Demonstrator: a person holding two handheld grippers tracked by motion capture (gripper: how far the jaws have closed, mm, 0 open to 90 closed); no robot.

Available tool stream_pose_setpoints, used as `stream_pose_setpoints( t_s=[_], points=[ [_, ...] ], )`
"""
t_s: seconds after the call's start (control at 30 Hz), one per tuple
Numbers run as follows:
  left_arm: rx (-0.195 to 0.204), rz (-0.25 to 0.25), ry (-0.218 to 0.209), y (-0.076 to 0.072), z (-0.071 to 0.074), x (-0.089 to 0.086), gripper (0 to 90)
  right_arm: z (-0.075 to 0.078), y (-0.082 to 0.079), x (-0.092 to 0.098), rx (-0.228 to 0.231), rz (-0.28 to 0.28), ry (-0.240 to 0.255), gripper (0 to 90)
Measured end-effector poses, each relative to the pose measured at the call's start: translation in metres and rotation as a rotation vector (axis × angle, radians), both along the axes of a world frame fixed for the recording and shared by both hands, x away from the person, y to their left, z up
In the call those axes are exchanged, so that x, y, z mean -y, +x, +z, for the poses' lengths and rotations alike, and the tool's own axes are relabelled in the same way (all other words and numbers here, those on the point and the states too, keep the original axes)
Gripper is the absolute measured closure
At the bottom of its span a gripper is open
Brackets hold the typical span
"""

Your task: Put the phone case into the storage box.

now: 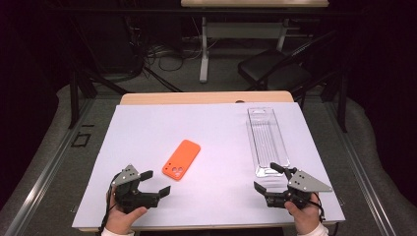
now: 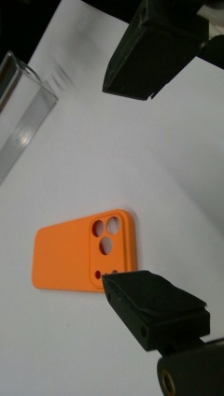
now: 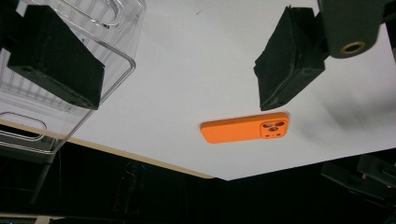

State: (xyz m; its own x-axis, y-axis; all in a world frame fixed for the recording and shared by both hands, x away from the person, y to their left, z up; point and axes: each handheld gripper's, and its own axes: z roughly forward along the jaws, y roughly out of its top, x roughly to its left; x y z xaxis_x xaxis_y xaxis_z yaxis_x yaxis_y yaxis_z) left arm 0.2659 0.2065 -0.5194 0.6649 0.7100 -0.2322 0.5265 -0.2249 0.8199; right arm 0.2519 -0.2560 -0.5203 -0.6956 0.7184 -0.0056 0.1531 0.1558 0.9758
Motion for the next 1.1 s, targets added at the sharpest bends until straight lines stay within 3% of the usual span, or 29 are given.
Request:
stream_pose_setpoints(
  t_s=[0.07,0.1,0.37,0.77,1.1],
  points=[
    [-0.001,0.009,0.053,0.000,0.000,0.003,7.6,0.000,0.000,-0.001,-0.003,-0.003,-0.002,14.4],
    [0.012,0.023,0.116,0.000,-0.001,0.008,7.6,0.000,0.000,-0.001,-0.002,-0.003,-0.002,14.4],
    [0.003,0.045,0.208,0.001,-0.005,0.015,7.6,-0.001,0.000,0.001,0.000,-0.003,-0.008,14.4],
    [-0.027,0.064,0.257,0.002,-0.009,0.016,7.6,-0.001,0.000,0.001,-0.008,-0.004,-0.014,14.4],
    [-0.041,0.076,0.256,0.003,-0.009,0.016,7.6,-0.001,0.001,0.001,-0.012,-0.005,-0.004,14.4]
  ],
)
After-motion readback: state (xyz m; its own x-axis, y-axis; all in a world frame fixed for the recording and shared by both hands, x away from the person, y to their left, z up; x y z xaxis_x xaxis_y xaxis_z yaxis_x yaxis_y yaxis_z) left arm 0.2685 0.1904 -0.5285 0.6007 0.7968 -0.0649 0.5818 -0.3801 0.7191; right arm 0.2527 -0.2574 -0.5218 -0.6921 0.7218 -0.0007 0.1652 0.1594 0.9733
